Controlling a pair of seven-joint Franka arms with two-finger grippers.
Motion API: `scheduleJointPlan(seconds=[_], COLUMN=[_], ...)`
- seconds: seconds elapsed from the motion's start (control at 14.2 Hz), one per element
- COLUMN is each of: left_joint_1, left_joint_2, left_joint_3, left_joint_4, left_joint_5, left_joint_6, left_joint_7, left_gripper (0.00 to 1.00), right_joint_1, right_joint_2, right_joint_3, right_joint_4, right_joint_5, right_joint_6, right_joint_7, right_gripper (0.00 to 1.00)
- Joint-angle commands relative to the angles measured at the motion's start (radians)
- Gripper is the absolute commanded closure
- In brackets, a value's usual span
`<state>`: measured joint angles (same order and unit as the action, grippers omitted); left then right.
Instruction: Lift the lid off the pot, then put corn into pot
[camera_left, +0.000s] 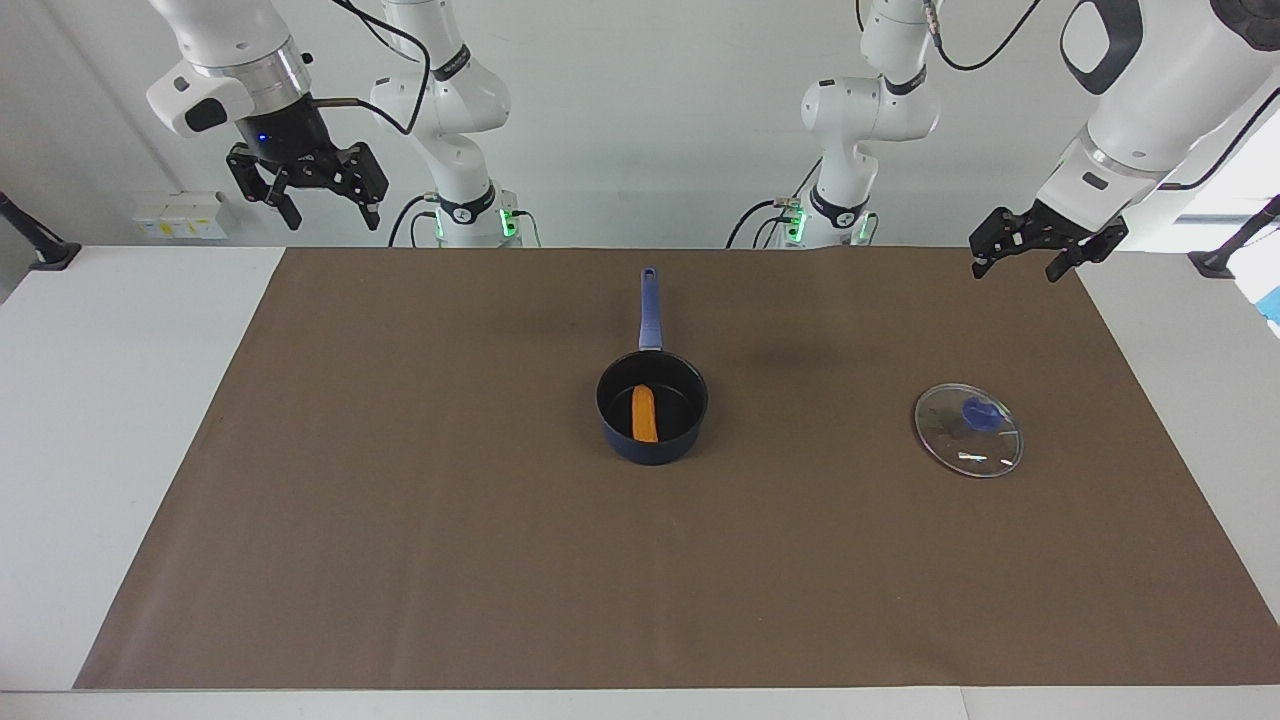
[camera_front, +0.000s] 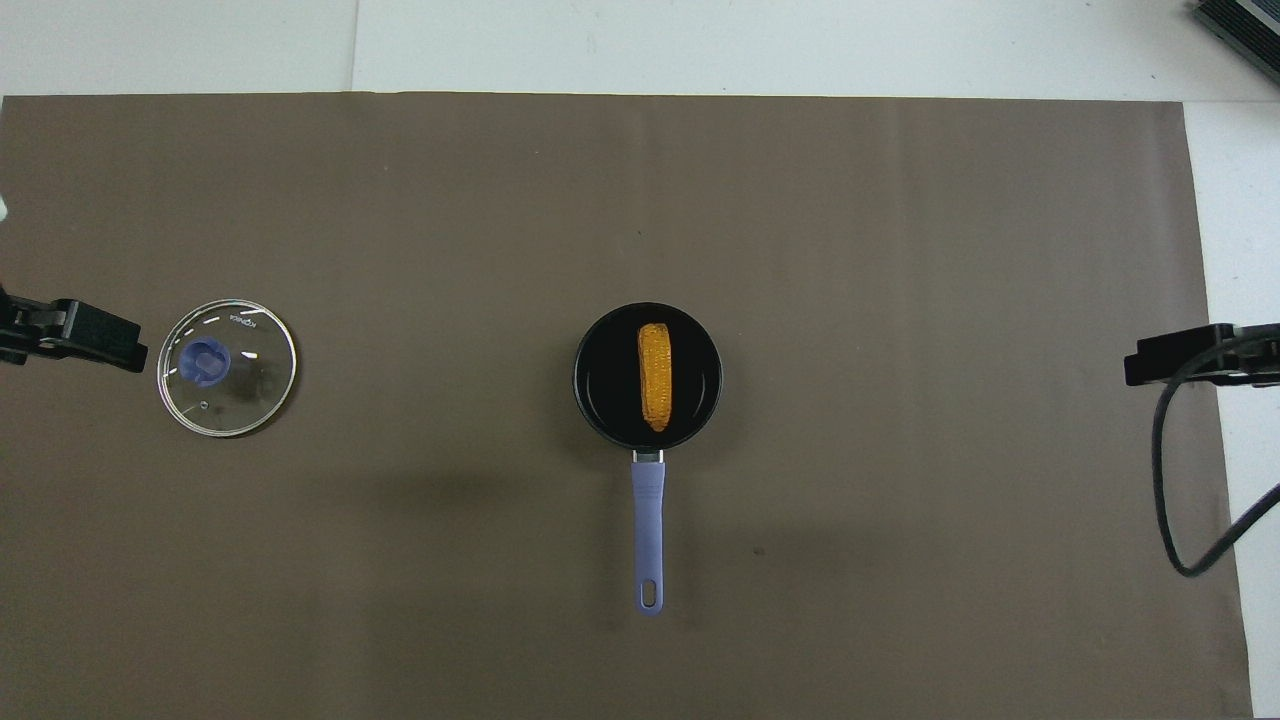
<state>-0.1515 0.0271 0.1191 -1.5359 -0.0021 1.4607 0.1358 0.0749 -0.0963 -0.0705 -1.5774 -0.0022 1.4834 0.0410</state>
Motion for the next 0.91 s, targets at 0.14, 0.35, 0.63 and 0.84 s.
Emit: scheduleJointPlan(seconds=[0.14,0.35,0.63,0.84], left_joint_1=[0.006,0.006,0.006,0.006], left_joint_2=[-0.009,-0.009,-0.009,-0.009], left_joint_3=[-0.004,-0.004,-0.002,-0.002], left_joint_4=[0.002,0.002,0.003,0.003], left_joint_5=[0.014,0.013,0.013,0.011], left_joint_6=[-0.008,-0.008,-0.011,-0.016], left_joint_7=[0.021,0.019,0.015,0.013], left_gripper=[0.00,0.00,0.00,0.00], right_joint_1=[-0.004,-0.004,-0.004,-0.004], right_joint_2=[-0.028,-0.028,-0.028,-0.028], right_joint_3=[0.003,0.003,0.003,0.003], right_joint_4=[-0.035,-0.033,-0.033,-0.033], right_joint_5=[-0.016,-0.016,-0.016,-0.018], right_joint_6=[0.015,0.015,0.015,0.015], right_joint_7=[-0.029,-0.029,-0.029,-0.029], right_gripper=[0.00,0.00,0.00,0.00])
